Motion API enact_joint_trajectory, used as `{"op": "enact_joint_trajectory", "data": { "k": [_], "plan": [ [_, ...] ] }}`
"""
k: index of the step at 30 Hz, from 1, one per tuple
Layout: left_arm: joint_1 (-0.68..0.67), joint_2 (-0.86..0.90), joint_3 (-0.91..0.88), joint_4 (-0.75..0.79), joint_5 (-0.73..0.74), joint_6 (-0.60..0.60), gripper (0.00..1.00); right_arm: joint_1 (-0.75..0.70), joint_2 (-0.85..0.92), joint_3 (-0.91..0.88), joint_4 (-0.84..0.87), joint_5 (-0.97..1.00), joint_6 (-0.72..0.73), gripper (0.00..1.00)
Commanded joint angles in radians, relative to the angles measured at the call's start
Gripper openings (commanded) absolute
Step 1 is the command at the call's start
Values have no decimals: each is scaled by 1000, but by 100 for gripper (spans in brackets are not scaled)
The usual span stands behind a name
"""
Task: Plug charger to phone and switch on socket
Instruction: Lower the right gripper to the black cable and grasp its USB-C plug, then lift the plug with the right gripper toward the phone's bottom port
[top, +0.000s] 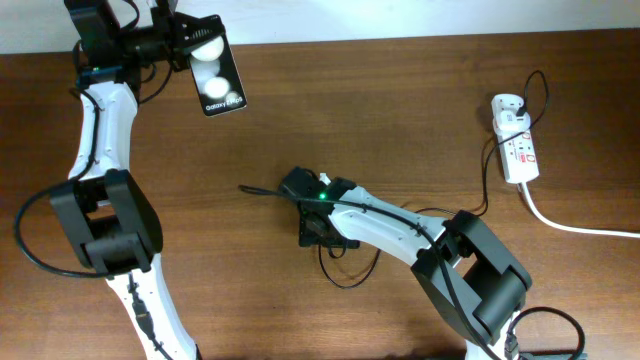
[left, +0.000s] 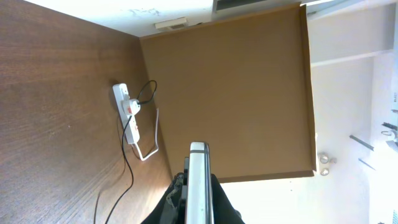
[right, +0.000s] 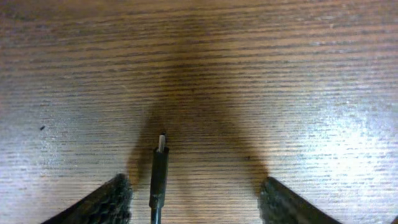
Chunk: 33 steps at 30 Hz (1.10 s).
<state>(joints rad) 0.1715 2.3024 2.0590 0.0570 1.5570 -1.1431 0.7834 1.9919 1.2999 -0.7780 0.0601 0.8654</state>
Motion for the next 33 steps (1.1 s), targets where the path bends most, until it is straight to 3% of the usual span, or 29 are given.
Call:
{"op": "enact_joint_trajectory", "data": {
  "k": [1,3,7,17,31,33],
  "plan": [
    [-1,-8,11,2,16,16,0,10,13,19,7,20,8,57],
    [-1,-8,11,2,15,16,0,10,13,19,8,20,9,48],
    [-1,-8,11,2,15,16,0,10,13,19,12,20,12,42],
    [-1,-8,11,2,15,16,0,10,13,19,16,20,12,17],
    [-1,-8,11,2,16,16,0,8,13,19,16,24,10,4],
    [2,-8,11,2,16,16,0,8,11,38,16,-6,-63,4]
  ]
}}
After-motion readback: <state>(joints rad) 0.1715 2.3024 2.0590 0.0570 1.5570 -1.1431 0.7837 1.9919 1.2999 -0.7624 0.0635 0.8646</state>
